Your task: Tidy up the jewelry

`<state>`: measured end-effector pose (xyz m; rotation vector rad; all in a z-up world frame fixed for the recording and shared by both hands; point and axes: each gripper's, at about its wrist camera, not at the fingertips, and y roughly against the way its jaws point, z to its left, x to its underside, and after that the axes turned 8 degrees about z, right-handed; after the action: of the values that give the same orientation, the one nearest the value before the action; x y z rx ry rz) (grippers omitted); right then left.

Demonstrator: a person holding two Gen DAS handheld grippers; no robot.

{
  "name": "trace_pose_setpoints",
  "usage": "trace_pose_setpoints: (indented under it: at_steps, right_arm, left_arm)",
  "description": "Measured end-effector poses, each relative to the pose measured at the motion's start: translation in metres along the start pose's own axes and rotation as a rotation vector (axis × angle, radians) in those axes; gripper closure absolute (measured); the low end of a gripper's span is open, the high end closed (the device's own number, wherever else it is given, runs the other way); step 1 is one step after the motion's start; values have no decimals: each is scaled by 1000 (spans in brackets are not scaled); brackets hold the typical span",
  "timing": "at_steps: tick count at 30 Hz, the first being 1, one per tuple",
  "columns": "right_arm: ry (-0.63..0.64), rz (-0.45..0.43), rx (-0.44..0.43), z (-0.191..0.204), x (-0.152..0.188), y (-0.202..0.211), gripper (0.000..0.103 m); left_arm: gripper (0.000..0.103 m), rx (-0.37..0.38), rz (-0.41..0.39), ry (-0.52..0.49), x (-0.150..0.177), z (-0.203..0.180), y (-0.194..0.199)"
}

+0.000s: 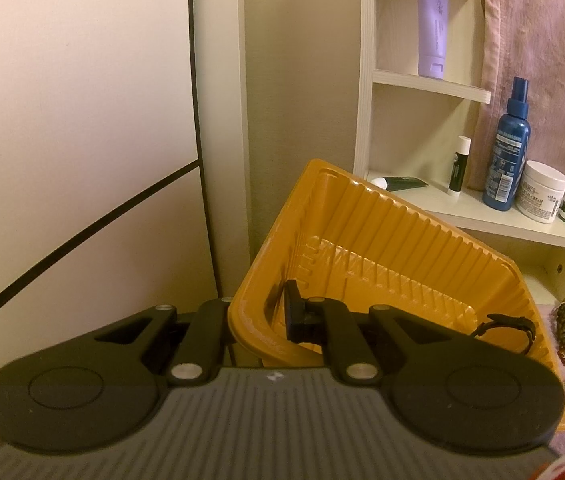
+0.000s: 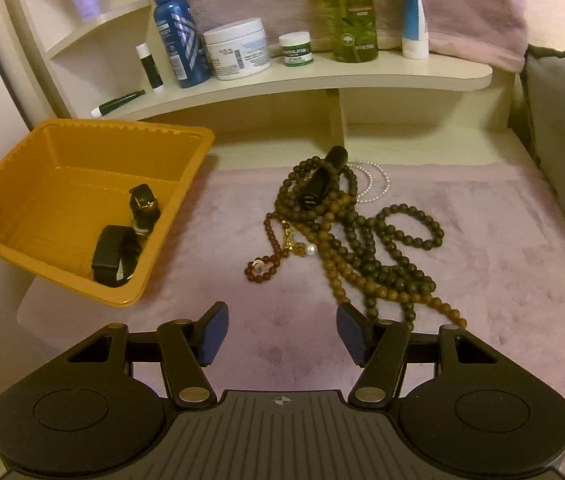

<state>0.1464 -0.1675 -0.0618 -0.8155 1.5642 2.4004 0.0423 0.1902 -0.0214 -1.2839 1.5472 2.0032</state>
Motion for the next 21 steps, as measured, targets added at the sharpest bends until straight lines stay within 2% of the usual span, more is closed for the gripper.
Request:
trace_pose_setpoints:
  at_steps: [6,10,17,21]
  right_arm:
    - [45,-6,-2,8,-5,-14,44]
    - [68,-13,-2,13,-9,-24,51]
    - [108,-38,15,17,-14,-35,78]
    - [147,-51,35,17,-15,-42,84]
  left_arm:
    - [93,1,3,0,0,1,-1]
    - [93,1,4,1,0,0,-1]
    - [93,1,3,2,0,0,-2]
    - [93,0,4,2,0,0,-2]
